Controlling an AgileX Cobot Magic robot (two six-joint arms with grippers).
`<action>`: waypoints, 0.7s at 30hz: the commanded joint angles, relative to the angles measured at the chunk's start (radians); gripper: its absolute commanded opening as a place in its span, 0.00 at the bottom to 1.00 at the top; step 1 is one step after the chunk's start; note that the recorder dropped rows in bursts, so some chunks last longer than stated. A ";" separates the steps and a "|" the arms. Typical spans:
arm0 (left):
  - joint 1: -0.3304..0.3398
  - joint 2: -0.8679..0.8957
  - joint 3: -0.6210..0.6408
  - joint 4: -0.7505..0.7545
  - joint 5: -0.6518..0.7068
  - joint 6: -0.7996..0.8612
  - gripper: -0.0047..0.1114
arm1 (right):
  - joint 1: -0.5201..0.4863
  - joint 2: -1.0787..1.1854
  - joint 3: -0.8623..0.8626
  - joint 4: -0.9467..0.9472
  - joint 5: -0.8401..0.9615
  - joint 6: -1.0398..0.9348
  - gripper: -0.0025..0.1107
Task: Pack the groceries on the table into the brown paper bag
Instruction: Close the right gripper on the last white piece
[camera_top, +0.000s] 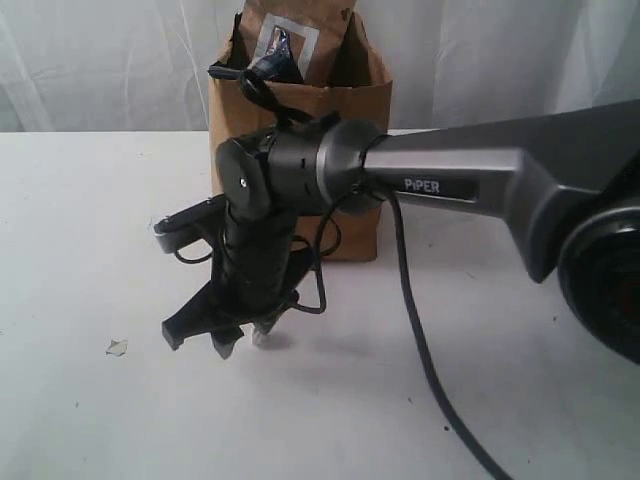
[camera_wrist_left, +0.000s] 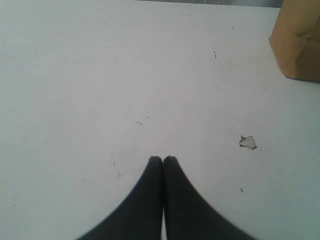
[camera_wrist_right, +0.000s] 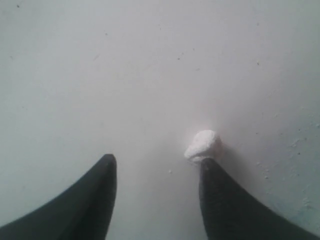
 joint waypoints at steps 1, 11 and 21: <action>0.002 -0.005 0.004 0.003 0.001 -0.001 0.04 | -0.001 0.012 0.001 -0.012 -0.016 -0.012 0.38; 0.002 -0.005 0.004 0.003 0.001 -0.001 0.04 | -0.001 0.025 0.001 -0.183 -0.046 0.045 0.33; 0.002 -0.005 0.004 0.003 0.001 -0.001 0.04 | -0.001 0.029 0.001 -0.189 -0.078 0.045 0.16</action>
